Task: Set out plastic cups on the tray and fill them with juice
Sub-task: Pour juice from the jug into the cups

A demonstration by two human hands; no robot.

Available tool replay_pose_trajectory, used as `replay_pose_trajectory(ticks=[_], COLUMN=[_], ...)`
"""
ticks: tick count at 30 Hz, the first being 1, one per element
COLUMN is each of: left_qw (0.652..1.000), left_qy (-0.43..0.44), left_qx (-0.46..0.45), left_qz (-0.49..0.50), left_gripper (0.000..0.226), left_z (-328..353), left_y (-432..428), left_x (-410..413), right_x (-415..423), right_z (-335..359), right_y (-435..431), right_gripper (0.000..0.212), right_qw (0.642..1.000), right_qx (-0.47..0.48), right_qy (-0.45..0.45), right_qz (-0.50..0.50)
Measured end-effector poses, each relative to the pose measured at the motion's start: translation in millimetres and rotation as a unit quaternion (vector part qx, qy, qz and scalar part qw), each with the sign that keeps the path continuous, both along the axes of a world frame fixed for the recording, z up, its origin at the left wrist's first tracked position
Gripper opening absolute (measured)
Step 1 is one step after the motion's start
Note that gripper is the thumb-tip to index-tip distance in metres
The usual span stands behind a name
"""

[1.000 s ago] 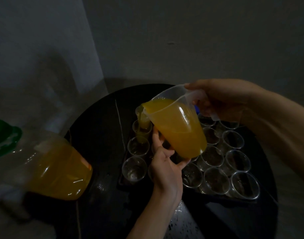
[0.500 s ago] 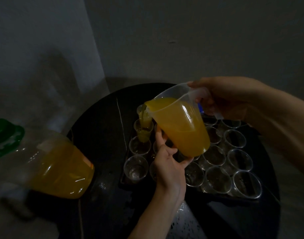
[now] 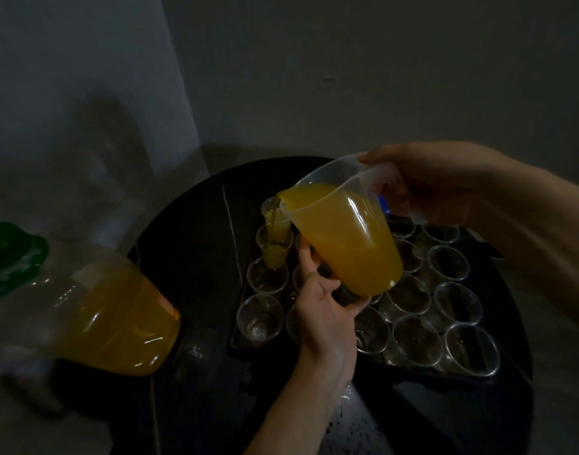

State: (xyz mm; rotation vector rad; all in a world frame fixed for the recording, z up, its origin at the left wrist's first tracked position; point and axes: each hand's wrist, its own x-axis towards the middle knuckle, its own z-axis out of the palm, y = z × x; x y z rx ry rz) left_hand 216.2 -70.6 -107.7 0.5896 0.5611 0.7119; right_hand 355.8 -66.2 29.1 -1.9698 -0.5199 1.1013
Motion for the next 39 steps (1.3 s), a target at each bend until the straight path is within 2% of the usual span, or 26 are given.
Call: replay_pose_trajectory(ticks=[35, 39], left_qw=[1.000, 1.000], left_qy=[0.008, 0.017], left_qx=[-0.007, -0.007], left_qz=[-0.004, 0.004], left_gripper=[0.081, 0.066], left_z=[-0.6, 0.4], left_y=[-1.7, -1.7], left_x=[-1.0, -0.8], right_x=[-4.0, -1.6], right_z=[-1.2, -5.0], right_y=[0.0, 0.2], right_gripper=[0.025, 0.025], right_qw=[1.000, 1.000], right_qx=[-0.018, 0.004], right_qy=[-0.005, 0.005], right_qz=[-0.014, -0.014])
